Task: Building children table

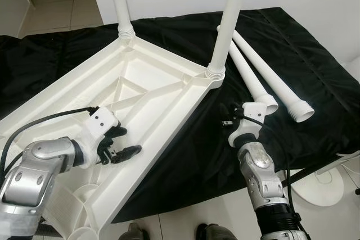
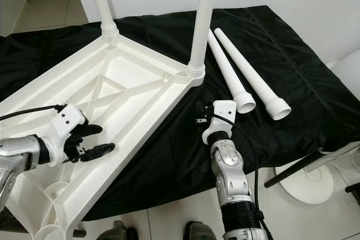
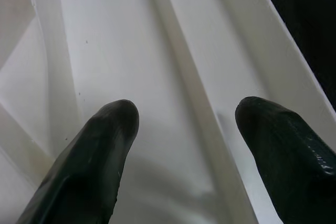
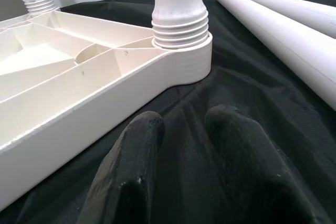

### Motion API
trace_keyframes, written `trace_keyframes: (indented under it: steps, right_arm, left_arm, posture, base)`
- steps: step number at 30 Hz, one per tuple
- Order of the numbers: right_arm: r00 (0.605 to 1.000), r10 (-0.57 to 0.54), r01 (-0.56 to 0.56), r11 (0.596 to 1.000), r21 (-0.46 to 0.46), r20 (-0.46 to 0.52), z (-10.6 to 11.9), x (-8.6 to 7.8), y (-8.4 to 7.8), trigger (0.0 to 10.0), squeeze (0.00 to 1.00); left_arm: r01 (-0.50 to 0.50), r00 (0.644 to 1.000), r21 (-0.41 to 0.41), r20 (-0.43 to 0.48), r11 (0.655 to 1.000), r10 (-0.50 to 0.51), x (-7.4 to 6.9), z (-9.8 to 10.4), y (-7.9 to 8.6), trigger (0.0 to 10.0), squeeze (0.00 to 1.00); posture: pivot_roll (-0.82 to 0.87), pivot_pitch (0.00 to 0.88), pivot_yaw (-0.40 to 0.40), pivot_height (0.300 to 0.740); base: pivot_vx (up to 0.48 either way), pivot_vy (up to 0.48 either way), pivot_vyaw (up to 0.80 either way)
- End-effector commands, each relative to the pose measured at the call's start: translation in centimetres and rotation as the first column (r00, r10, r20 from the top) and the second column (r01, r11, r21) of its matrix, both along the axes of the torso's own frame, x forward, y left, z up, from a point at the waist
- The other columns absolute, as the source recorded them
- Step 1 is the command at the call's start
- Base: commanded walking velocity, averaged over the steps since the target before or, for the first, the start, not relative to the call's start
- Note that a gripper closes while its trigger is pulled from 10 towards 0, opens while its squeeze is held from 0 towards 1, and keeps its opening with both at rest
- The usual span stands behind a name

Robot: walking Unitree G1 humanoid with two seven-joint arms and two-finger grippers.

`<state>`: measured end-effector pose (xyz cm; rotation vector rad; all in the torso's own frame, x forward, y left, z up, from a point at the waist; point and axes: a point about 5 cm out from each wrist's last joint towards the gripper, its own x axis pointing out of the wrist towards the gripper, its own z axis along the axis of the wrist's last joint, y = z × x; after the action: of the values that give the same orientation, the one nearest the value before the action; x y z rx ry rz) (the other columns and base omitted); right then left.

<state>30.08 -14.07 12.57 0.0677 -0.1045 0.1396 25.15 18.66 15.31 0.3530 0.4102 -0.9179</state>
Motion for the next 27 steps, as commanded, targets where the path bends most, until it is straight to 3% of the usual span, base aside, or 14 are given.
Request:
trace_keyframes:
  steps: [1, 5, 6, 8, 9, 11, 12, 13, 14, 19, 20, 24, 27]
  right_arm:
    - [1.000, 0.005, -0.005, 1.000, -0.009, -0.012, -0.5, -0.2, 0.1, 10.0, 0.00]
    - [1.000, 0.006, -0.007, 1.000, -0.009, -0.012, -0.5, -0.1, 0.1, 10.0, 0.00]
    - [1.000, 0.007, -0.007, 1.000, -0.009, -0.012, -0.5, -0.1, 0.1, 10.0, 0.00]
    - [1.000, 0.007, -0.007, 1.000, -0.009, -0.011, -0.5, -0.1, 0.1, 10.0, 0.00]
    - [1.000, 0.006, -0.006, 1.000, -0.009, -0.012, -0.5, -0.1, 0.1, 10.0, 0.00]
    - [1.000, 0.005, -0.005, 1.000, -0.009, -0.012, -0.5, -0.1, 0.1, 10.0, 0.00]
    - [1.000, 0.004, -0.004, 1.000, -0.009, -0.013, -0.5, -0.2, 0.1, 10.0, 0.00]
    - [1.000, 0.003, -0.004, 1.000, -0.010, -0.013, -0.5, -0.2, 0.1, 10.0, 0.00]
    - [1.000, 0.003, -0.003, 1.000, -0.010, -0.013, -0.5, -0.2, 0.1, 10.0, 0.00]
    - [1.000, 0.002, -0.002, 1.000, -0.009, -0.013, -0.5, -0.1, 0.1, 10.0, 0.00]
    - [1.000, 0.000, 0.000, 1.000, -0.009, -0.013, -0.5, -0.1, 0.1, 10.0, 0.00]
    - [1.000, -0.002, 0.002, 1.000, -0.008, -0.012, -0.5, -0.1, 0.1, 10.0, 0.00]
    - [1.000, -0.003, 0.003, 1.000, -0.007, -0.012, -0.5, -0.2, 0.0, 10.0, 0.00]
  left_arm:
    - [0.014, 0.999, 0.031, -0.040, 0.999, -0.013, -0.3, -0.7, 0.1, 10.0, 0.00]
    - [-0.010, 0.999, 0.055, -0.037, 0.998, 0.013, 0.0, -0.9, 0.2, 10.0, 0.00]
    - [-0.028, 0.999, 0.058, -0.028, 0.998, 0.029, 0.3, -0.8, 0.2, 8.3, 0.00]
    - [-0.039, 0.999, 0.060, -0.020, 0.997, 0.041, 0.4, -0.8, 0.2, 8.3, 0.00]
    - [-0.062, 0.998, 0.060, -0.015, 0.996, 0.063, 0.7, -0.8, 0.2, 4.0, 0.00]
    - [-0.067, 0.998, 0.065, -0.009, 0.996, 0.068, 0.8, -0.8, 0.2, 3.4, 0.00]
    - [-0.083, 0.997, 0.070, 0.000, 0.994, 0.083, 1.0, -0.8, 0.2, 1.7, 0.00]
    - [-0.094, 0.996, 0.075, 0.006, 0.993, 0.093, 1.2, -0.8, 0.2, 1.7, 0.00]
    - [-0.105, 0.995, 0.077, 0.008, 0.992, 0.104, 1.4, -0.8, 0.2, 0.2, 0.00]
    - [-0.117, 0.993, 0.089, 0.010, 0.989, 0.117, 1.6, -1.0, -0.1, 0.4, 0.00]
    - [-0.111, 0.994, 0.093, 0.011, 0.989, 0.110, 1.7, -1.1, -0.4, 0.0, 0.00]
    - [-0.115, 0.993, 0.090, 0.016, 0.989, 0.114, 1.9, -1.1, -0.8, 0.0, 0.00]
    - [-0.138, 0.990, 0.080, 0.027, 0.987, 0.136, 2.3, -1.3, -1.9, 0.0, 0.00]
  posture:
    - [-0.05, 0.075, 0.035, 0.740]
    - [-0.05, 0.075, 0.035, 0.740]
    - [-0.05, 0.076, 0.035, 0.740]
    - [-0.05, 0.076, 0.035, 0.740]
    - [-0.05, 0.077, 0.037, 0.740]
    - [-0.06, 0.077, 0.038, 0.740]
    - [-0.06, 0.077, 0.038, 0.740]
    - [-0.06, 0.077, 0.038, 0.740]
    - [-0.06, 0.078, 0.039, 0.740]
    - [-0.06, 0.078, 0.041, 0.740]
    - [-0.06, 0.079, 0.042, 0.740]
    - [-0.06, 0.079, 0.043, 0.740]
    - [-0.06, 0.082, 0.046, 0.740]
  base:
    - [0.000, 0.000, 0.00]
    - [0.000, 0.000, 0.00]
    - [0.000, 0.000, 0.00]
    - [0.000, 0.000, 0.00]
    - [0.000, 0.000, 0.00]
    - [0.000, 0.000, 0.00]
    - [0.000, 0.000, 0.00]
    - [0.000, 0.000, 0.00]
    - [0.000, 0.000, 0.00]
    - [0.000, 0.000, 0.00]
    - [0.000, 0.000, 0.00]
    - [0.000, 0.000, 0.00]
    - [0.000, 0.000, 0.00]
